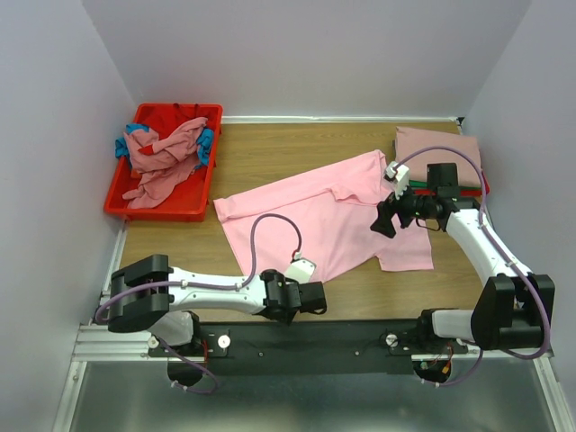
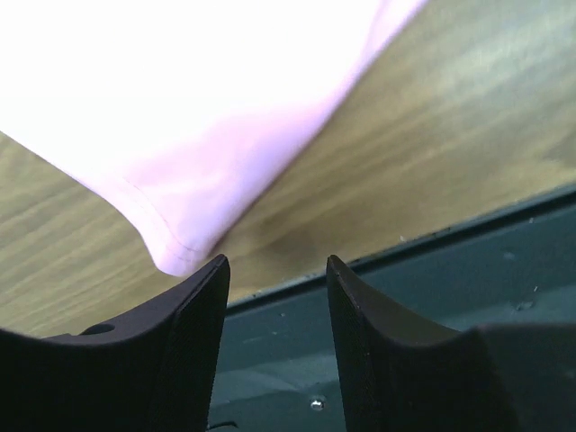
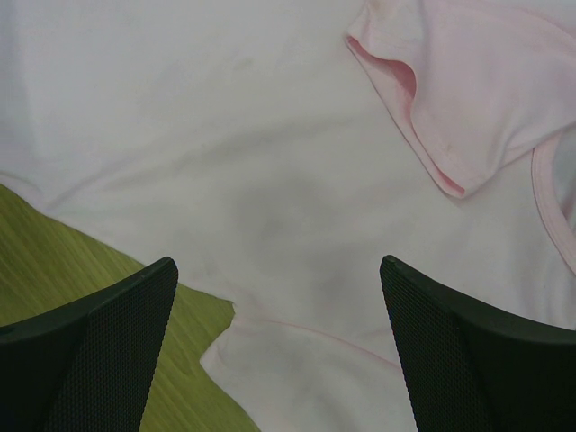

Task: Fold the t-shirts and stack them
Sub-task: Fold the tshirt

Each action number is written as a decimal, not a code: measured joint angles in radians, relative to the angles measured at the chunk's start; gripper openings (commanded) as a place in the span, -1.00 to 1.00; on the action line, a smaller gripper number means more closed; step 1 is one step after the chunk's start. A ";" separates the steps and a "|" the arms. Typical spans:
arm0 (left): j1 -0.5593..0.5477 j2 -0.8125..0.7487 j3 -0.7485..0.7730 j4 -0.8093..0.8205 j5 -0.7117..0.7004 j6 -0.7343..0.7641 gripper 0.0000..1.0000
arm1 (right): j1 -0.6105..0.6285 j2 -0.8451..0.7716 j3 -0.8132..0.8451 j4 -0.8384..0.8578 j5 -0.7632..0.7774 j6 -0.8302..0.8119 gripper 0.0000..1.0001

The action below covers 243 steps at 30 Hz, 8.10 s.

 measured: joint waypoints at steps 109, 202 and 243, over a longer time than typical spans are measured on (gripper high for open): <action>0.171 -0.031 -0.045 0.096 0.107 0.177 -0.96 | -0.547 0.332 0.117 -0.500 0.277 -0.350 0.50; 0.157 -0.092 -0.081 0.158 0.171 0.186 -1.00 | -0.416 0.207 0.201 -0.467 0.184 -0.056 -0.99; 0.159 -0.120 -0.136 0.167 0.315 0.177 -1.00 | -0.343 0.269 0.302 -0.463 0.021 -0.020 -0.99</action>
